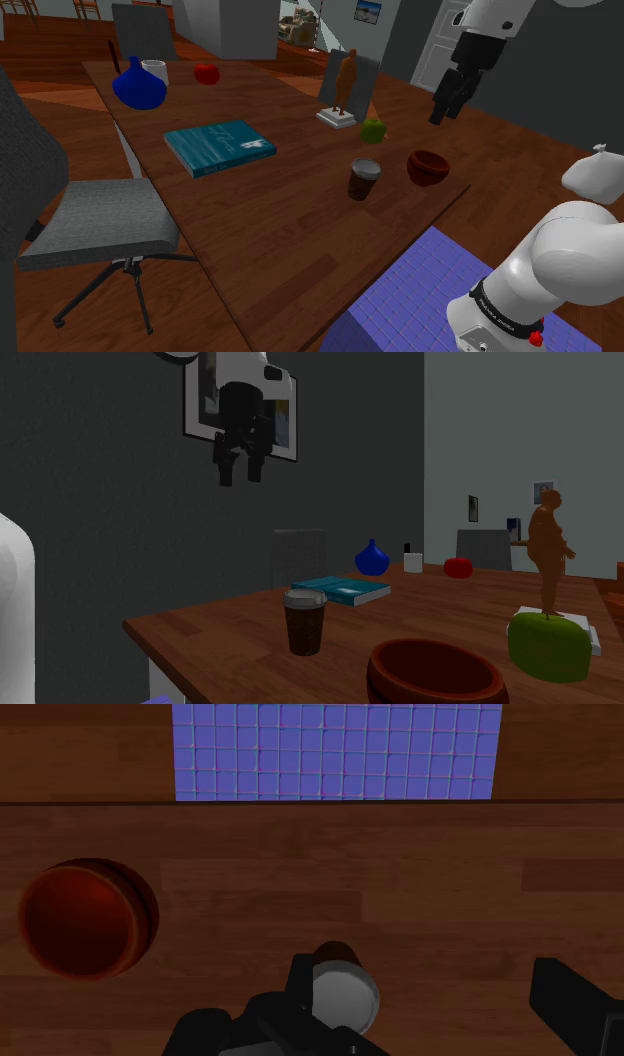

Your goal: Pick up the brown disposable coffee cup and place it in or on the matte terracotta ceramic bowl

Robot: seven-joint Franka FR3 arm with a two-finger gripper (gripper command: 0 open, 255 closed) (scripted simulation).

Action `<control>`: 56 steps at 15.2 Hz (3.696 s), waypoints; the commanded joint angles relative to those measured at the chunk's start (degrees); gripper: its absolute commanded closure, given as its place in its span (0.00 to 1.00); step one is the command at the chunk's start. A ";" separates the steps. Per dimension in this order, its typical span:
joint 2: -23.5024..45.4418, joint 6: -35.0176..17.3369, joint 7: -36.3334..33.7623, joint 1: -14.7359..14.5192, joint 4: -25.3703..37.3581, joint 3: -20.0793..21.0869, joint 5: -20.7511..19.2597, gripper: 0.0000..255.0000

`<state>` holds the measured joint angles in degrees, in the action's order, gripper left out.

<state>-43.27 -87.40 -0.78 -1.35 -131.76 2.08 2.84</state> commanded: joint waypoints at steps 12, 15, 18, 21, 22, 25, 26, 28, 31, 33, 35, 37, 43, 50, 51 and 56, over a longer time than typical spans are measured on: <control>16.42 -20.92 1.74 0.37 -4.28 1.85 -4.30 0.00; 22.11 -26.13 1.67 0.69 -3.75 2.35 -5.91 0.00; 28.16 -30.94 1.31 1.06 -2.49 2.82 -7.82 0.00; 34.29 -35.12 0.67 1.41 -0.56 3.19 -10.02 0.00; 34.64 -35.91 0.60 1.44 -1.01 3.14 -10.14 0.00; 35.75 -38.28 0.38 1.59 -2.28 3.03 -10.49 0.00; 36.15 -39.08 0.30 1.64 -2.68 2.99 -10.62 0.00; 36.98 -40.66 0.13 1.76 -3.44 2.92 -10.89 0.00; 37.23 -41.12 0.08 1.79 -3.65 2.90 -10.98 0.00; 37.23 -41.12 0.08 1.79 -3.65 2.90 -10.98 0.00; 37.23 -41.12 0.08 1.79 -3.65 2.90 -10.98 0.00; 37.23 -41.11 0.09 1.79 -3.64 2.90 -10.98 0.00; 37.29 -41.08 0.06 1.77 -3.56 2.91 -10.98 1.00; 35.94 -38.76 0.55 1.72 -2.54 2.88 -10.59 1.00; 35.53 -37.97 0.69 1.70 -2.15 2.88 -10.47 1.00; 33.71 -34.04 1.37 1.61 0.00 2.84 -9.95 1.00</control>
<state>-8.98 -122.34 0.47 0.31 -132.10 4.91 -7.25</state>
